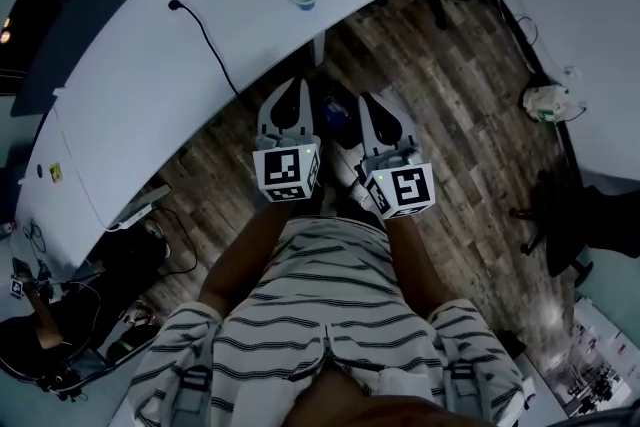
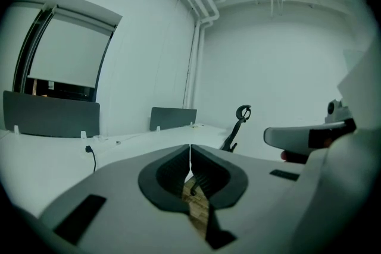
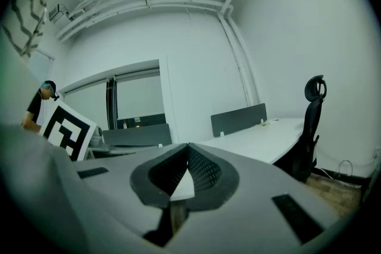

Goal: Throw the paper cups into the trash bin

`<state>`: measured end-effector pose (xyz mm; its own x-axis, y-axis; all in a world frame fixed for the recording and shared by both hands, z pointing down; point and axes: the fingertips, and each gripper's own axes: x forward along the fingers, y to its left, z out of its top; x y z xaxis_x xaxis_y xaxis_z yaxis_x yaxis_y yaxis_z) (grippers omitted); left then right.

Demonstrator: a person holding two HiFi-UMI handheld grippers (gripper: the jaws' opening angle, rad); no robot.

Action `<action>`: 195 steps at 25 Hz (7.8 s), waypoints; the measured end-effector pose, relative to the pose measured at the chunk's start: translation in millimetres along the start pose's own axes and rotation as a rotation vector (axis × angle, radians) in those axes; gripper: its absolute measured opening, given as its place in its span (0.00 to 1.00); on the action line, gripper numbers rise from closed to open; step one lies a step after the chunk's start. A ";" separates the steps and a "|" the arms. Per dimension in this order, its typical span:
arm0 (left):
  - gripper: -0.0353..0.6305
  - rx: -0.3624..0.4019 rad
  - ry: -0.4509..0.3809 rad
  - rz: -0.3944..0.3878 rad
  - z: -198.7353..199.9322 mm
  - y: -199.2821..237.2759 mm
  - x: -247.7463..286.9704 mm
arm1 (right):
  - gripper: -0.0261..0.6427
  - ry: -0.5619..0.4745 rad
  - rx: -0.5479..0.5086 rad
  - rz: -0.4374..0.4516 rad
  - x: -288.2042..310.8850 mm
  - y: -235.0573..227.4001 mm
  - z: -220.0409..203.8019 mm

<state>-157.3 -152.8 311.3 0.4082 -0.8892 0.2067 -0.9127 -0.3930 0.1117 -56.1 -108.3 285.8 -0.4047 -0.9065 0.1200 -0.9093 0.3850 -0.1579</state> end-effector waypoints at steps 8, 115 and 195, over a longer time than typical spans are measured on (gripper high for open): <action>0.09 -0.025 -0.011 -0.051 -4.7 4.9 34.2 | 0.06 0.015 0.011 -0.021 8.9 -2.1 -8.6; 0.47 -0.007 0.167 0.090 -118.8 94.2 267.3 | 0.06 0.170 0.045 -0.133 9.8 -41.4 -96.0; 0.47 0.041 -0.030 -0.163 32.3 -101.9 -33.5 | 0.06 -0.055 -0.036 -0.166 -105.1 -59.7 34.5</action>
<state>-78.5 -90.5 261.6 0.5505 -0.8195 0.1596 -0.8349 -0.5410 0.1014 44.1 -42.0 248.8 -0.2441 -0.9658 0.0877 -0.9664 0.2347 -0.1052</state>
